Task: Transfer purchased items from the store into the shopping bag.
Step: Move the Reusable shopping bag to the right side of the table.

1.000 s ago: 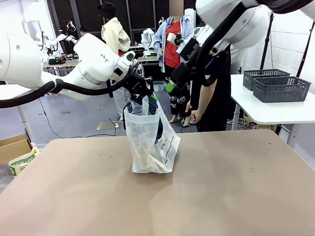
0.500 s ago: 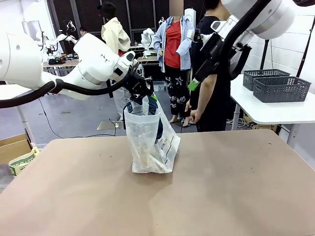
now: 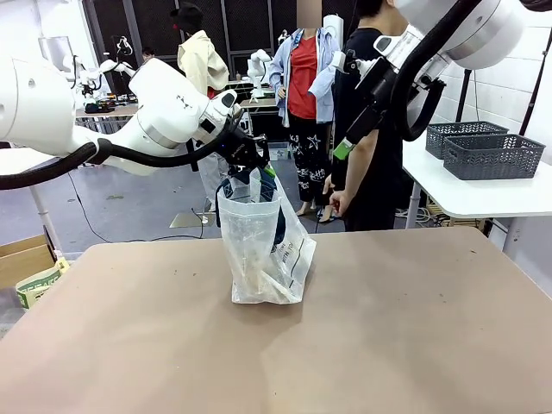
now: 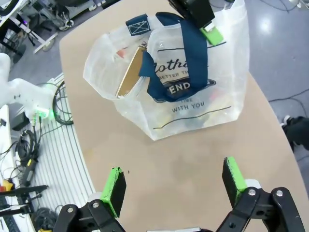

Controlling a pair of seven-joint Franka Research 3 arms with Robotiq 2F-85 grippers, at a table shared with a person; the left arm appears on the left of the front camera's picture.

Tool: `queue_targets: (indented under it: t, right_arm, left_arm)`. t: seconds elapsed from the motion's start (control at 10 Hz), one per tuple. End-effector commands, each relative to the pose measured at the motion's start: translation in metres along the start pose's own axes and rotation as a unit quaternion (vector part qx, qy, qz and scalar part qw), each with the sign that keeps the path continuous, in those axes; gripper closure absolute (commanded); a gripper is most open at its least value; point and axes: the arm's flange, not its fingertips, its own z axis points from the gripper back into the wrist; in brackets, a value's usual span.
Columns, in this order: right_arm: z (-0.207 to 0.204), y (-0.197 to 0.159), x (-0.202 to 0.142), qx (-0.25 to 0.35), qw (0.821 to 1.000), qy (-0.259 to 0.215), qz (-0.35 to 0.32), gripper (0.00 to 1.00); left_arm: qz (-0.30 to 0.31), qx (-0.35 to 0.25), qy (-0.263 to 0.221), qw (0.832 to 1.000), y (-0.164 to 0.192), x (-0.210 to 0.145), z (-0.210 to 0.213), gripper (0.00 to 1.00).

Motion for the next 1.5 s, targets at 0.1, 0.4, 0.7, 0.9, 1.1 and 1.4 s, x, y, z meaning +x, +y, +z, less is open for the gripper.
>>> queue_targets:
  t: [0.1, 0.4, 0.7, 0.9, 1.1, 1.4]
  right_arm:
    - [-0.001, -0.001, 0.003, 0.002, 1.0, 0.001, -0.01, 0.0]
    - [-0.001, -0.001, 0.003, 0.002, 1.0, 0.001, -0.01, 0.0]
    - [-0.001, -0.001, 0.003, 0.002, 1.0, 0.001, -0.01, 0.0]
    - [-0.001, -0.001, 0.003, 0.002, 1.0, 0.001, -0.01, 0.0]
    - [-0.001, -0.001, 0.003, 0.002, 1.0, 0.001, -0.01, 0.0]
    - [-0.001, -0.001, 0.003, 0.002, 1.0, 0.001, -0.01, 0.0]
  left_arm:
    - [0.005, -0.001, -0.001, 1.0, 0.0, 0.0, 0.002, 1.0]
    - [-0.015, 0.011, 0.0, 1.0, -0.006, 0.007, 0.015, 1.0]
    - [-0.093, 0.026, 0.022, 0.995, -0.016, 0.023, 0.078, 1.0]
    - [-0.1, 0.075, 0.02, 0.992, -0.012, 0.035, 0.115, 1.0]
    - [-0.084, 0.142, 0.04, 0.986, -0.002, 0.046, 0.146, 1.0]
    - [-0.013, 0.245, 0.007, 0.969, 0.023, 0.055, 0.188, 1.0]
